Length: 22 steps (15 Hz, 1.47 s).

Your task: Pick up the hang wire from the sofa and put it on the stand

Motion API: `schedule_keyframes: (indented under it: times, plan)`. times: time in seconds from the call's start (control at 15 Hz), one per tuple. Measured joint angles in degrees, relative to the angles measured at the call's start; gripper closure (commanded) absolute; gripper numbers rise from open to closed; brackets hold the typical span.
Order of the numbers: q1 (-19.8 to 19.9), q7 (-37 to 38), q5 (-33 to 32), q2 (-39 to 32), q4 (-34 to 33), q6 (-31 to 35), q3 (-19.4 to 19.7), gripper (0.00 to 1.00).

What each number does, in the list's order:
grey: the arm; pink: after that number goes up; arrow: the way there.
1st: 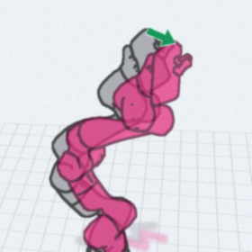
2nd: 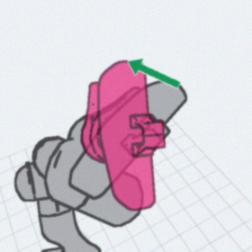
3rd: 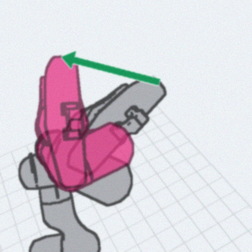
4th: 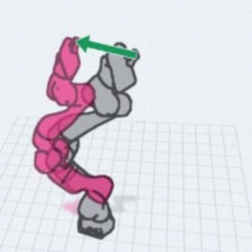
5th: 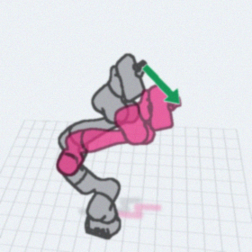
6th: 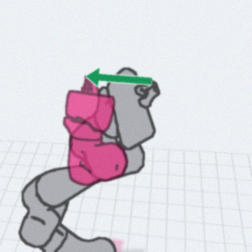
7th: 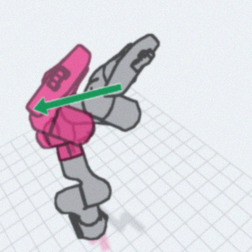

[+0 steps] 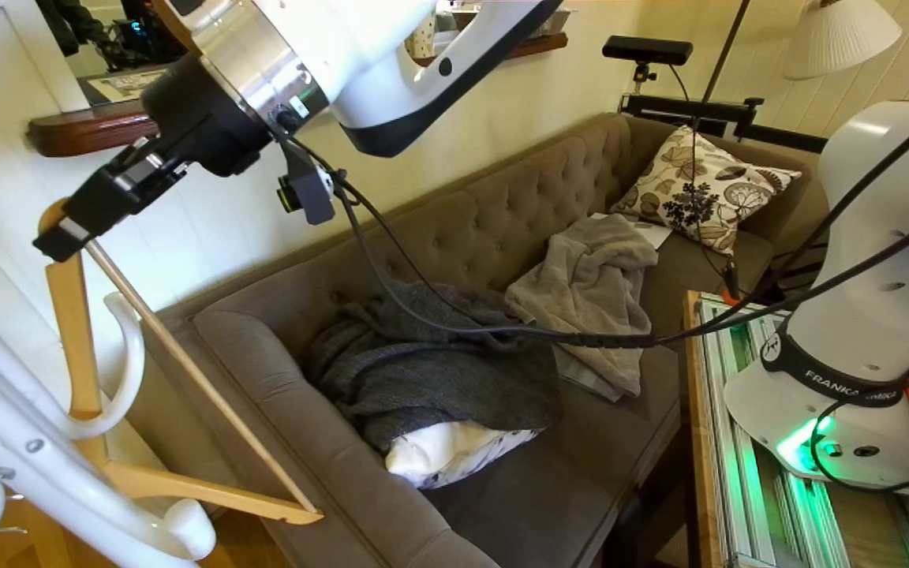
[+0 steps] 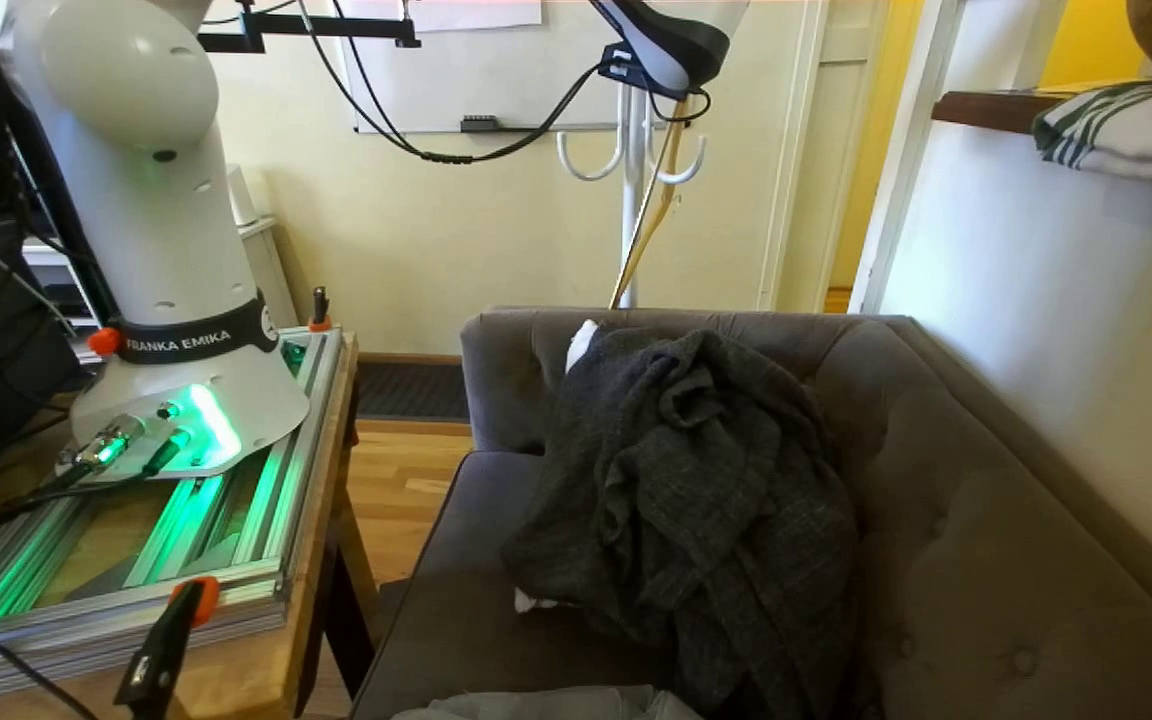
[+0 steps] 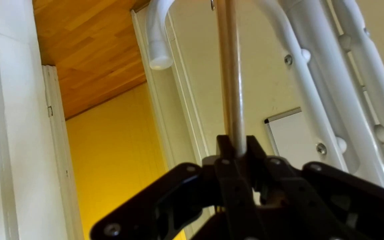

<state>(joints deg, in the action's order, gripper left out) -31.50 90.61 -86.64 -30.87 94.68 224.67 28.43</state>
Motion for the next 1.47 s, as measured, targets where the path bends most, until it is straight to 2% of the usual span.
schedule_keyframes:
  times: [1.47]
  plan:
    - [0.92, 0.16, -0.20, -3.61, -5.94, 0.15, 0.05, 0.96]
